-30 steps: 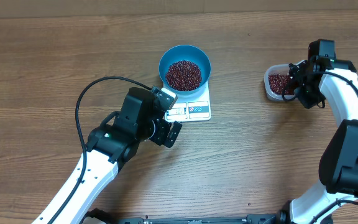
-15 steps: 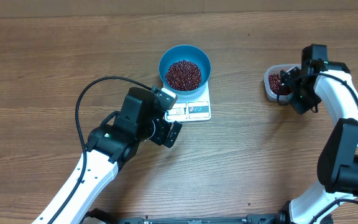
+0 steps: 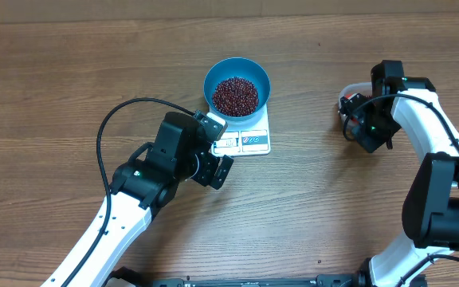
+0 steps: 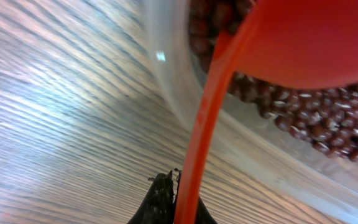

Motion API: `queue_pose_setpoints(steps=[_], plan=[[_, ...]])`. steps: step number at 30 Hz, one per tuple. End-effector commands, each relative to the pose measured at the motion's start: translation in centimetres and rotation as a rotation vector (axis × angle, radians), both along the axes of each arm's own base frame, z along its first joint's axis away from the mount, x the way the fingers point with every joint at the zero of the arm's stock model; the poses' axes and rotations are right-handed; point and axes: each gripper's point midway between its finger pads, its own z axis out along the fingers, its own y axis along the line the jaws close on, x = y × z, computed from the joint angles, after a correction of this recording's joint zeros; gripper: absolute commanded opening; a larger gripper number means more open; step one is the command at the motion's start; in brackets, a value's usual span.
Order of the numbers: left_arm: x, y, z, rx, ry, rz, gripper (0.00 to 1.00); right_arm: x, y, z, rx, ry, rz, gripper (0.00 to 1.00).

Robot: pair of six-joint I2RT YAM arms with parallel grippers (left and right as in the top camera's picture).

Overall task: Scoop item into bowl and weigh 150g on scale
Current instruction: 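Scoop another load of beans from the tub with the right gripper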

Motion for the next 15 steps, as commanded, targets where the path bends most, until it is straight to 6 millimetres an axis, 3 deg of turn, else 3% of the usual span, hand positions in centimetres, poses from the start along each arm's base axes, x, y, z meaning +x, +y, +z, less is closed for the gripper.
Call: queue_pose_setpoints(steps=[1,15], plan=[[0.5,0.1,0.7,0.001,-0.022,0.003,0.99,-0.5,1.9,-0.4,0.095,0.021,-0.013,0.04],[0.5,0.1,0.7,0.001,-0.022,0.003,0.99,0.0,2.9,-0.2,0.210,0.002,-0.148,0.04]])
